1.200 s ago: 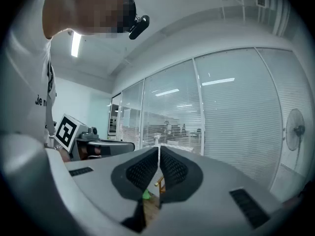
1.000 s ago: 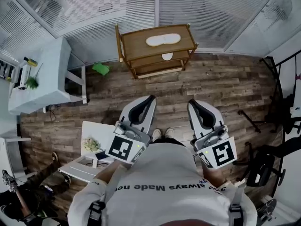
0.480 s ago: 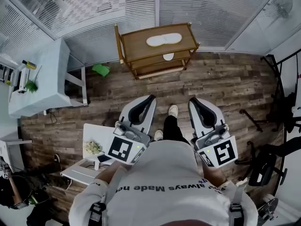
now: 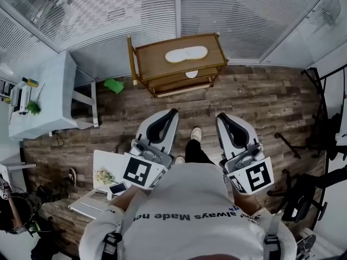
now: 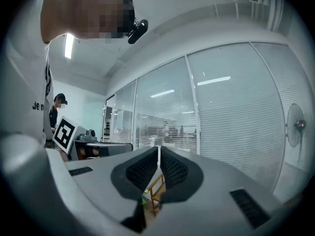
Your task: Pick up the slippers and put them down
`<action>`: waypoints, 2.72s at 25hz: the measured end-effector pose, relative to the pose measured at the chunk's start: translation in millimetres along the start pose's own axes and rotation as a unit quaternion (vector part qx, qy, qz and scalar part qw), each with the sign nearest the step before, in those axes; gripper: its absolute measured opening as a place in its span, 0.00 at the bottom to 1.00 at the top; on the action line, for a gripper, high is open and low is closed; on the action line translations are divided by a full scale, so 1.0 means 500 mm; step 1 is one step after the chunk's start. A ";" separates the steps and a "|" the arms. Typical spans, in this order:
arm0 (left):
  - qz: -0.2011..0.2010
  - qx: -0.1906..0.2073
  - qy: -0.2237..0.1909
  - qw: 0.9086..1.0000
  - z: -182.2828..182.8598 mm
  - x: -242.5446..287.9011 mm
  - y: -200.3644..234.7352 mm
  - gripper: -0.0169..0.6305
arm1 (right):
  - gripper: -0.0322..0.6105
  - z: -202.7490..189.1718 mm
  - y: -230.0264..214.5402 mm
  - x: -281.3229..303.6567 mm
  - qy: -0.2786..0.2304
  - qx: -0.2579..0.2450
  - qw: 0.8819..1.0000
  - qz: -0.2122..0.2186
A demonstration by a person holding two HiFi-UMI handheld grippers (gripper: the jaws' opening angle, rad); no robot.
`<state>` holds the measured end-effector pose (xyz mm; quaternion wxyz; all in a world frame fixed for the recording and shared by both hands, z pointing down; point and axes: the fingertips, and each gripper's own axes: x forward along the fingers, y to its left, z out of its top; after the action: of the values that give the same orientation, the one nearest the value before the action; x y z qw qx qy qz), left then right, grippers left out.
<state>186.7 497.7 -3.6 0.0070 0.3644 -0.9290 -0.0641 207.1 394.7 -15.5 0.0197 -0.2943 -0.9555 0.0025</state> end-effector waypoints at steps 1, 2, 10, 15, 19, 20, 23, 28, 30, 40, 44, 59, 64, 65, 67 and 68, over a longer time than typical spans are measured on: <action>0.002 0.000 0.001 1.000 0.001 0.019 0.008 0.05 | 0.08 0.002 -0.018 0.012 0.000 0.000 1.000 0.001; 0.003 0.001 0.001 1.000 0.002 0.039 0.014 0.05 | 0.08 0.004 -0.037 0.023 0.000 0.000 1.000 0.003; 0.013 0.006 0.000 1.000 0.012 0.197 0.047 0.05 | 0.08 0.022 -0.188 0.092 -0.004 -0.005 1.000 0.016; 0.017 0.010 0.002 1.000 0.013 0.295 0.071 0.05 | 0.08 0.029 -0.281 0.138 -0.006 -0.007 1.000 0.019; 0.024 0.011 0.002 1.000 0.006 0.376 0.084 0.05 | 0.08 0.025 -0.357 0.164 -0.005 -0.004 1.000 0.025; 0.026 0.010 0.002 1.000 0.005 0.394 0.088 0.05 | 0.08 0.022 -0.375 0.171 -0.005 -0.004 1.000 0.026; 0.034 0.006 0.000 0.999 0.001 0.433 0.106 0.05 | 0.08 0.013 -0.418 0.197 0.000 -0.004 1.000 0.030; 0.045 -0.002 0.006 0.999 -0.010 0.483 0.135 0.05 | 0.08 0.006 -0.464 0.238 0.005 0.000 0.999 0.039; 0.048 0.001 0.009 0.999 -0.010 0.497 0.147 0.05 | 0.08 0.002 -0.475 0.254 0.007 0.003 0.999 0.043; 0.055 -0.003 0.008 0.998 -0.022 0.536 0.258 0.05 | 0.08 -0.014 -0.484 0.375 0.010 0.004 0.998 0.056; 0.050 -0.010 0.010 0.999 -0.019 0.571 0.322 0.05 | 0.08 -0.016 -0.499 0.450 0.014 0.004 0.998 0.053; 0.030 -0.001 -0.019 0.999 0.047 0.673 0.568 0.05 | 0.08 0.030 -0.532 0.734 0.003 -0.016 0.998 0.054; 0.016 0.014 -0.015 1.000 0.043 0.681 0.617 0.05 | 0.08 0.024 -0.524 0.794 0.000 -0.016 0.998 0.058; 0.013 0.016 -0.012 1.000 0.040 0.682 0.622 0.05 | 0.08 0.023 -0.521 0.802 -0.001 -0.016 0.998 0.059; 0.009 0.017 -0.007 1.000 0.039 0.686 0.629 0.05 | 0.08 0.021 -0.516 0.811 0.000 -0.016 0.998 0.061; 0.009 0.016 -0.005 1.000 0.038 0.688 0.632 0.05 | 0.08 0.022 -0.517 0.814 0.000 -0.016 0.998 0.060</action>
<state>-280.6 496.1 5.0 -0.0031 0.3561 -0.9331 -0.0507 -274.8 410.1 -7.4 0.0148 -0.3513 -0.9361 -0.0117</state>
